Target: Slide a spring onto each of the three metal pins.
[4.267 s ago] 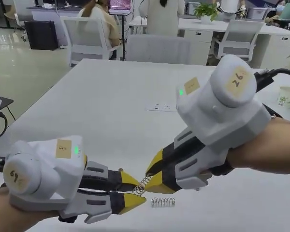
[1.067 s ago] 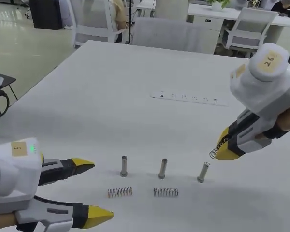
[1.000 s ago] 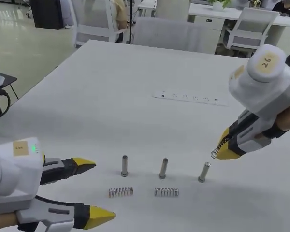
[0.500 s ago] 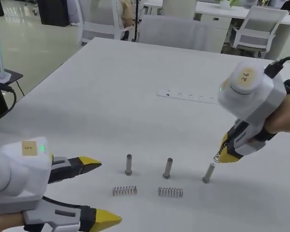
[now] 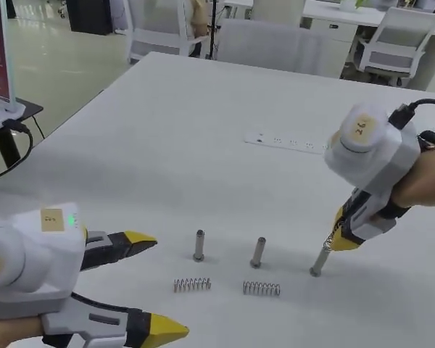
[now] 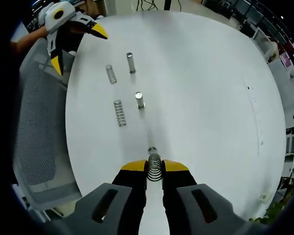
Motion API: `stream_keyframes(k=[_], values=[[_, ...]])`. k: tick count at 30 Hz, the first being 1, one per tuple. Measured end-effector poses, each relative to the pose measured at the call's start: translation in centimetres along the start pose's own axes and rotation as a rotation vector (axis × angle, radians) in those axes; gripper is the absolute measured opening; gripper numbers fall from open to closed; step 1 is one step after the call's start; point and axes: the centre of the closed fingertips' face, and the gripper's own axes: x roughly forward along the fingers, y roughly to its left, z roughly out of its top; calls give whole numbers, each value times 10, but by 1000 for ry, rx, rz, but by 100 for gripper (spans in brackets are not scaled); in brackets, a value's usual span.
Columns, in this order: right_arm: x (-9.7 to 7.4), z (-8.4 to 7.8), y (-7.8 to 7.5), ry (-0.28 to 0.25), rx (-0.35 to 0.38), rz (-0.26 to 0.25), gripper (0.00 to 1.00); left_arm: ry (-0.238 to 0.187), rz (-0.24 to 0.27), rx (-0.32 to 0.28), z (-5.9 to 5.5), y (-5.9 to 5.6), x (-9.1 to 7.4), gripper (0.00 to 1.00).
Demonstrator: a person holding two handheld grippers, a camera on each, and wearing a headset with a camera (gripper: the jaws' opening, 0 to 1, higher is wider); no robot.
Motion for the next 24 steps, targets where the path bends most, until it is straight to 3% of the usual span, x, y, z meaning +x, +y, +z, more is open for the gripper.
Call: stream_keyframes(k=[10,24], values=[[7,0,1,7,6,12,9,1,-2,-4,-1,0,0,71],[33,-4,2,34,26,25,9,0,-5,-3,-1,2,0,69]])
